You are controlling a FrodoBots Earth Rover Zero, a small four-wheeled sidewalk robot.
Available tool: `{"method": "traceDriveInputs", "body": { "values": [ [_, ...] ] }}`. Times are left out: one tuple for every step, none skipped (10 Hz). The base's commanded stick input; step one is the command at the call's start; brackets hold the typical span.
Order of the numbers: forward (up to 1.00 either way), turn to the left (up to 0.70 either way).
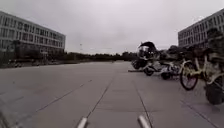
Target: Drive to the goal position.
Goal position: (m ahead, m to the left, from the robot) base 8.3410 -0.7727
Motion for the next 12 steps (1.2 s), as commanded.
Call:
{"method": "traceDriveInputs", "body": {
  "values": [
    [0.70, 0.00],
    [0.70, 0.00],
    [0.70, 0.00],
    [0.70, 0.00],
    [0.70, 0.00],
    [0.70, 0.00],
    [0.70, 0.00],
    [0.70, 0.00],
    [0.70, 0.00],
    [0.70, 0.00],
    [0.70, 0.00],
    [0.70, 0.00]
  ]
}}
